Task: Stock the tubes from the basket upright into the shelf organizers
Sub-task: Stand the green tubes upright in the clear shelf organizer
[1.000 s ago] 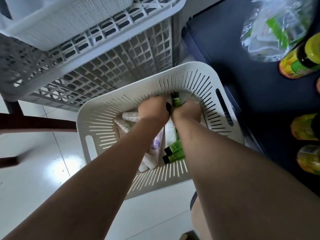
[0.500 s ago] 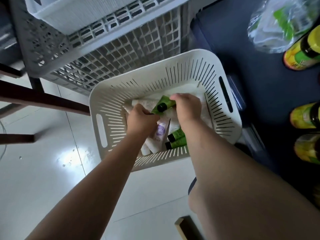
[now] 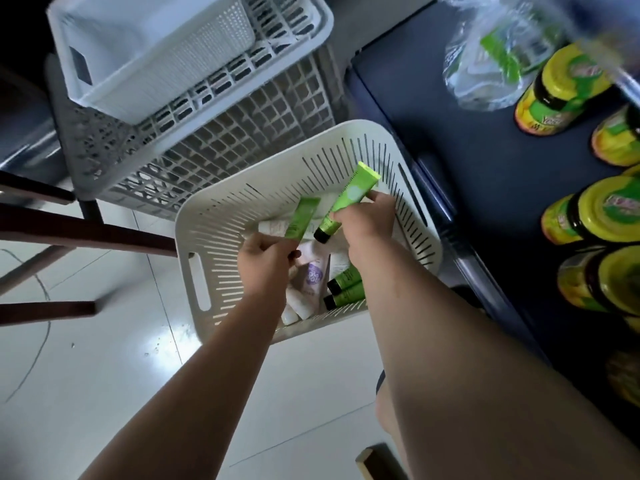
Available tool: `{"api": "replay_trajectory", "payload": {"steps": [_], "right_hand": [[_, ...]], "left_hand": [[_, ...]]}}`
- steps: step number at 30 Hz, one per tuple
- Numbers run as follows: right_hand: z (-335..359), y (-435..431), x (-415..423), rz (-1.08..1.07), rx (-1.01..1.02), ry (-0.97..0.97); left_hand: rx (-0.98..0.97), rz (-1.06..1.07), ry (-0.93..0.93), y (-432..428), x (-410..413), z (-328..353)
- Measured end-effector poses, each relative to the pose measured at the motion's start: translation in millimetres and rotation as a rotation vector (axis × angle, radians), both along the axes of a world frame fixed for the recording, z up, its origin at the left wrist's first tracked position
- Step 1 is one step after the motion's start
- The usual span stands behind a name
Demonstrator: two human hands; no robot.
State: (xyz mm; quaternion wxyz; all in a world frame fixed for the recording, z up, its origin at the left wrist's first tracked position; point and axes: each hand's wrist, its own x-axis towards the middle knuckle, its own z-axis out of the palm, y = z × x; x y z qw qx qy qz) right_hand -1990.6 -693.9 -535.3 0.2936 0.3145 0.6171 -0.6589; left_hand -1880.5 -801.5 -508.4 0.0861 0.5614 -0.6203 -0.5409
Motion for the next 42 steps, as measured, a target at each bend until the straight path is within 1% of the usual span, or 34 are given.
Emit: {"api": "replay_trajectory", "payload": {"steps": [3,5,8,13,18,23,25,28,30,36,42], "right_hand": [[10,7,0,0.237,0.026,-0.092],[21,10,4,0.335,0.013,-0.106],[43,14,14,0.420,-0.005,-0.080],[83,23,20,0.453,-0.069,0.017],[139,37,30,0.363,-0.059,0.166],[199,47,37,0.352,-0.043,0.326],[220,54,37,0.369,-0.007,0.383],[253,68,39,0.404,0.074,0.511],[276,79,46,0.349,0.095,0.609],[325,126,73,0.156,0.051,0.883],[374,210,110,-0.039,0.173,1.014]], "left_hand": [[0.129,0.072,0.131,6,7,15],[0.187,0.058,0.190,11,12,23],[0.182,-0.074,0.209,20,19,41],[0.157,-0.324,0.241,24,21,78],[0.136,-0.410,0.371,34,18,127],[0.171,-0.372,0.515,44,19,181],[0.152,-0.418,0.564,46,20,204],[0.115,-0.542,0.605,50,22,238],[0.120,-0.589,0.623,54,23,258],[0.156,-0.706,0.714,84,18,303],[0.261,-0.894,0.843,159,12,346]]}}
